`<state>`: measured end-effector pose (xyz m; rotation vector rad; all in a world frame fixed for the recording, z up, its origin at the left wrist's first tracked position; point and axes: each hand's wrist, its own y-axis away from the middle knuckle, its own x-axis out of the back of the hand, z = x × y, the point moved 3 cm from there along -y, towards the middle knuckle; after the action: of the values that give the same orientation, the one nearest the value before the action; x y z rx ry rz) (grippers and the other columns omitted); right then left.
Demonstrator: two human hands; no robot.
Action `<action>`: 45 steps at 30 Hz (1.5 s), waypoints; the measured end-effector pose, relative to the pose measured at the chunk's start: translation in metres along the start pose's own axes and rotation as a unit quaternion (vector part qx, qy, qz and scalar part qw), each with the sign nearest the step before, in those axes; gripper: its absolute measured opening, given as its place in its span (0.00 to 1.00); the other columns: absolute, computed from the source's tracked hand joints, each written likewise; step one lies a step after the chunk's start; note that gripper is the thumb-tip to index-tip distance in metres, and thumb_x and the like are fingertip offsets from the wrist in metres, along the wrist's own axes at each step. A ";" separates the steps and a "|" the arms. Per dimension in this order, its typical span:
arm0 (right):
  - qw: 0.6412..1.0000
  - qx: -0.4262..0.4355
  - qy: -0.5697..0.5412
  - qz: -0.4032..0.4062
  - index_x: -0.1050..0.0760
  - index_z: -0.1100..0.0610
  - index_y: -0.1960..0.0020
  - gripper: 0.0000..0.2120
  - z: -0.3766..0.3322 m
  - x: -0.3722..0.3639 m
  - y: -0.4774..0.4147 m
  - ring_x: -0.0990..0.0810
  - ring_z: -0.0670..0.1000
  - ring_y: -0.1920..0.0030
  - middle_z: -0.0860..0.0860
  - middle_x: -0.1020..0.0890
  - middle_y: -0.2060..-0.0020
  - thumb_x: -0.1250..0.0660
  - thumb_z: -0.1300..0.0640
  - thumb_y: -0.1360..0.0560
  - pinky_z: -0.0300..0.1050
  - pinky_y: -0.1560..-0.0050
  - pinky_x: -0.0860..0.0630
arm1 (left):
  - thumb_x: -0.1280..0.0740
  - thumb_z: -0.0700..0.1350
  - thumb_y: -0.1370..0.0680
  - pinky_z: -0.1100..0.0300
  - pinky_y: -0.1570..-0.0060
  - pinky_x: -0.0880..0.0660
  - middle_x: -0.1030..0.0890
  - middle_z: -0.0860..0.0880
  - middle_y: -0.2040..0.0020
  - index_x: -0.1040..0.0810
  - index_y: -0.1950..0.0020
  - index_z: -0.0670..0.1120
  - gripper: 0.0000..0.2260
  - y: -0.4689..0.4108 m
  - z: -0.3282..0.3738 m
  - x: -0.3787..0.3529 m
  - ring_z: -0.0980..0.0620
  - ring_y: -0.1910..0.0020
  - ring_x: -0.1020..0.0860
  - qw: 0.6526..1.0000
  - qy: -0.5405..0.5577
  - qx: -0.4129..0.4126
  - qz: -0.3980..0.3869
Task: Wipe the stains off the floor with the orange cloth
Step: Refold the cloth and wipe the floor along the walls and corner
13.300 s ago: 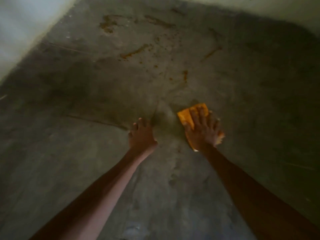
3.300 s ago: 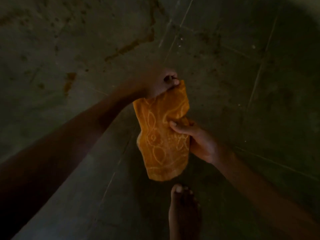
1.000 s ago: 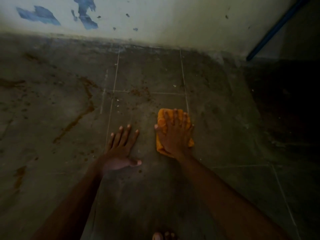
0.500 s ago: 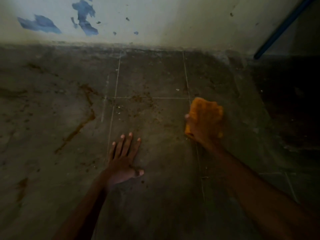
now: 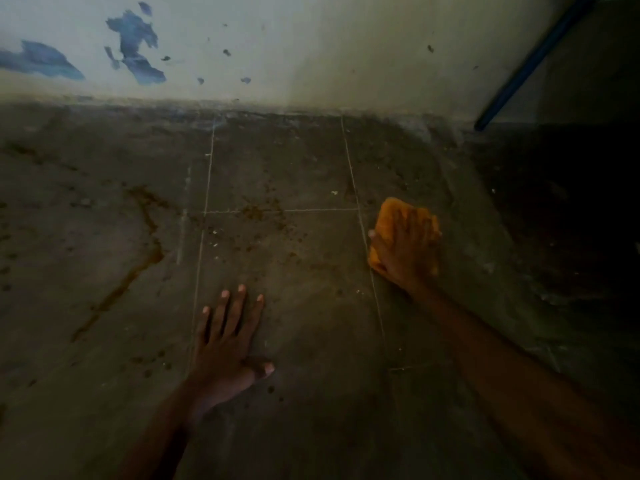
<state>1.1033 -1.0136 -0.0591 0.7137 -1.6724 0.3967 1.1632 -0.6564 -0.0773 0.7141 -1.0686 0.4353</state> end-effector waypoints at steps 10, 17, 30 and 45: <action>0.887 0.411 0.190 -0.092 0.24 0.52 0.33 0.20 -0.062 -0.010 0.133 0.23 0.63 0.36 0.58 0.22 0.36 0.40 0.44 0.20 0.61 0.34 0.29 | 0.56 0.70 0.29 0.46 0.23 0.54 0.55 0.53 0.20 0.50 0.21 0.54 0.39 -0.019 -0.039 0.045 0.54 0.22 0.59 0.990 0.104 0.048 0.081; 0.976 0.192 0.075 0.068 0.30 0.57 0.30 0.28 -0.180 -0.018 -0.023 0.29 0.69 0.32 0.65 0.27 0.34 0.49 0.47 0.25 0.71 0.33 0.35 | 0.45 0.58 0.20 0.49 0.24 0.55 0.49 0.50 0.20 0.46 0.21 0.52 0.29 -0.024 -0.024 0.043 0.48 0.21 0.51 0.982 0.084 0.086 0.145; 0.973 0.223 0.054 0.033 0.51 0.56 0.19 0.35 -0.218 -0.023 -0.101 0.49 0.66 0.22 0.61 0.45 0.21 0.59 0.39 0.22 0.70 0.25 0.50 | 0.41 0.59 0.21 0.50 0.33 0.28 0.47 0.51 0.21 0.42 0.23 0.50 0.29 -0.034 -0.041 0.080 0.46 0.24 0.41 0.979 0.074 0.171 0.083; 0.956 0.289 0.055 -0.016 0.55 0.56 0.19 0.35 -0.301 -0.034 -0.160 0.53 0.66 0.21 0.60 0.54 0.20 0.46 0.42 0.18 0.70 0.24 0.55 | 0.39 0.53 0.19 0.59 0.26 0.52 0.56 0.52 0.20 0.48 0.20 0.47 0.31 -0.050 -0.038 0.069 0.48 0.21 0.55 0.967 0.118 0.176 0.143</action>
<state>1.4380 -0.9413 -0.0422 1.1212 -1.4394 0.9064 1.2497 -0.6652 -0.0422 0.7994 -0.8779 0.9533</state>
